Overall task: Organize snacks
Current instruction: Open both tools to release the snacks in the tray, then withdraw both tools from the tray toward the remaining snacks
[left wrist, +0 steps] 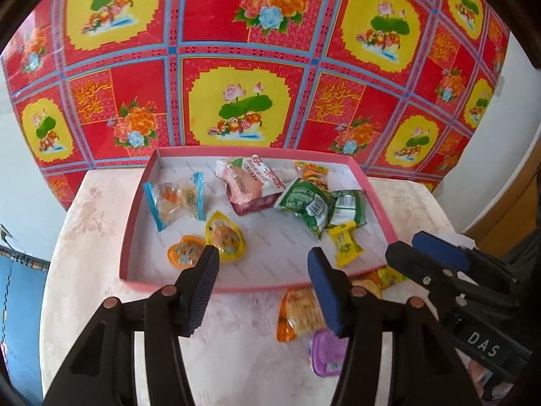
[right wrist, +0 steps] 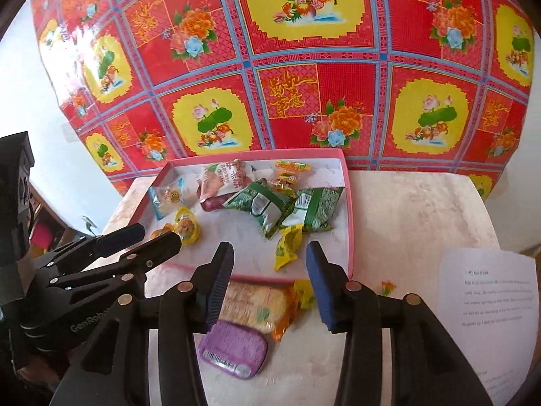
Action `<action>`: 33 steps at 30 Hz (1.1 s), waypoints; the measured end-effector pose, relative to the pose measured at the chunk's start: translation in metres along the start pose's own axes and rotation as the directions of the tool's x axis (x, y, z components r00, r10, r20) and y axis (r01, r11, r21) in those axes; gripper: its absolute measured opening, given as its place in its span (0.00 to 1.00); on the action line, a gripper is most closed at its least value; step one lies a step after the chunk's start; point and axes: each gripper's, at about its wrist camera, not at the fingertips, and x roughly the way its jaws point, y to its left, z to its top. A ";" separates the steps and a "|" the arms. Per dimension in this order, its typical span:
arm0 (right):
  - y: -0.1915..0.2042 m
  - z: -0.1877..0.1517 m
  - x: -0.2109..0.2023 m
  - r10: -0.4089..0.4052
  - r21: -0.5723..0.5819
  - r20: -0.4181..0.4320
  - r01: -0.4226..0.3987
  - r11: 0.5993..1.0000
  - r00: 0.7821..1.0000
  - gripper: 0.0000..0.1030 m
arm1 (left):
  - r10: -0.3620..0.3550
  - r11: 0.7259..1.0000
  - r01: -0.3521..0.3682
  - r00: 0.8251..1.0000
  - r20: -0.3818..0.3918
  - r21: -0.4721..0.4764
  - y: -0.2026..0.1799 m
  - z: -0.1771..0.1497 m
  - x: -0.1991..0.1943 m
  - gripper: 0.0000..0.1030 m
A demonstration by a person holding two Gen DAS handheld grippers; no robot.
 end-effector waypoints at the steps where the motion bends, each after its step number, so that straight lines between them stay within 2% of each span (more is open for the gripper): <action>1: 0.000 -0.003 -0.001 0.000 0.003 -0.004 0.000 1.000 1.000 0.45 | -0.001 1.000 0.001 1.000 0.000 -0.004 0.000 -0.003 -0.003 0.56; 17: -0.015 -0.042 -0.012 -0.002 0.029 -0.043 0.004 1.000 0.999 0.45 | -0.008 1.000 0.007 0.998 -0.066 -0.011 -0.009 -0.047 -0.012 0.56; 23: -0.019 -0.049 -0.012 0.000 0.035 -0.052 0.002 0.999 0.999 0.45 | -0.006 1.000 0.005 0.996 -0.086 -0.015 -0.012 -0.050 -0.010 0.56; 33: -0.035 -0.050 -0.013 -0.012 0.067 -0.052 0.015 0.998 0.999 0.45 | -0.045 0.998 0.049 0.992 -0.118 0.026 -0.036 -0.063 -0.001 0.56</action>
